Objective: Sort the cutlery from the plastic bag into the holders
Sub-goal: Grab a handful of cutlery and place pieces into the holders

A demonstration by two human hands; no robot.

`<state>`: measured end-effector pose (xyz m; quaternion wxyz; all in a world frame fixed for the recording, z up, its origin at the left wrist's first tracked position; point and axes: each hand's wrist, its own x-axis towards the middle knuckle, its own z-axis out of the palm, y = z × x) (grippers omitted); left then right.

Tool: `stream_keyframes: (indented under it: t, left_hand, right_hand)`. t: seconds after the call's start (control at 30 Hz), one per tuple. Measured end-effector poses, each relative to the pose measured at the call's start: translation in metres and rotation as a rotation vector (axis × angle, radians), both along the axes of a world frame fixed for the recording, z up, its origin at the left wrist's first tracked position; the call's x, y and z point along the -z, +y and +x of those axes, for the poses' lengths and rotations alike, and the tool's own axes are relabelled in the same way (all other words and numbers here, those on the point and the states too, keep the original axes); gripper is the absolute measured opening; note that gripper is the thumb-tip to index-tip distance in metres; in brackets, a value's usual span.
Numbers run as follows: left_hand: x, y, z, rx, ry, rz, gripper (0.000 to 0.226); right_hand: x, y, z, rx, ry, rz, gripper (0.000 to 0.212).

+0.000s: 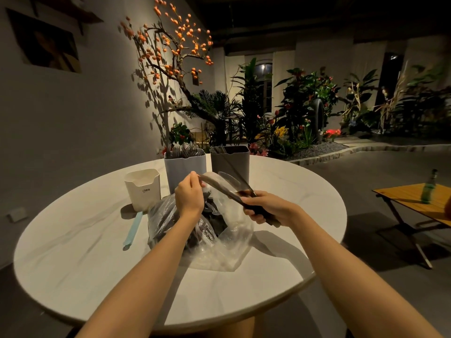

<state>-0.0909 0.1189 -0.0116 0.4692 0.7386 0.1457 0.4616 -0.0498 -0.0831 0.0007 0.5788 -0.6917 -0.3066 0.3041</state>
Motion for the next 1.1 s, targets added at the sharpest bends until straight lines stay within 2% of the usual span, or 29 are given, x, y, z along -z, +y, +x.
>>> stream_keyframes:
  t: [0.13,0.3,0.37,0.47,0.5,0.63,0.7,0.83,0.97,1.1]
  left_hand:
    - [-0.002,0.001,0.007,-0.018,-0.060,0.157,0.045]
    - [-0.007,-0.003,0.012,0.135,-0.010,0.182,0.039]
    - [-0.007,-0.002,0.019,0.164,0.086,0.201,0.048]
    - [-0.008,-0.001,0.029,0.176,0.183,0.250,0.075]
    - [-0.008,0.000,0.032,0.198,0.183,0.246,0.074]
    - [-0.005,0.000,0.041,0.302,0.171,0.178,0.035]
    - [-0.001,0.000,0.041,0.323,0.140,0.125,0.025]
    - [0.006,0.000,0.043,0.370,0.105,0.007,0.030]
    - [0.005,0.006,0.043,0.546,0.152,-0.247,0.018]
    - [0.005,0.009,0.041,0.636,0.174,-0.394,0.021]
  right_hand:
    - [0.000,0.010,0.005,0.059,0.005,0.121,0.012]
    - [0.000,0.025,0.014,0.155,-0.074,0.204,0.010]
    - [0.001,0.033,0.019,0.184,-0.106,0.229,0.010]
    - [0.001,0.044,0.023,0.206,-0.151,0.243,0.010]
    - [0.002,0.048,0.025,0.212,-0.166,0.247,0.010]
    - [0.010,0.061,0.035,0.248,-0.196,0.281,0.014]
    - [0.016,0.065,0.036,0.258,-0.219,0.288,0.015]
    - [0.028,0.072,0.033,0.276,-0.230,0.304,0.012]
    - [0.028,0.076,0.033,0.299,-0.201,0.325,0.014]
    - [0.028,0.076,0.031,0.289,-0.114,0.346,0.019]
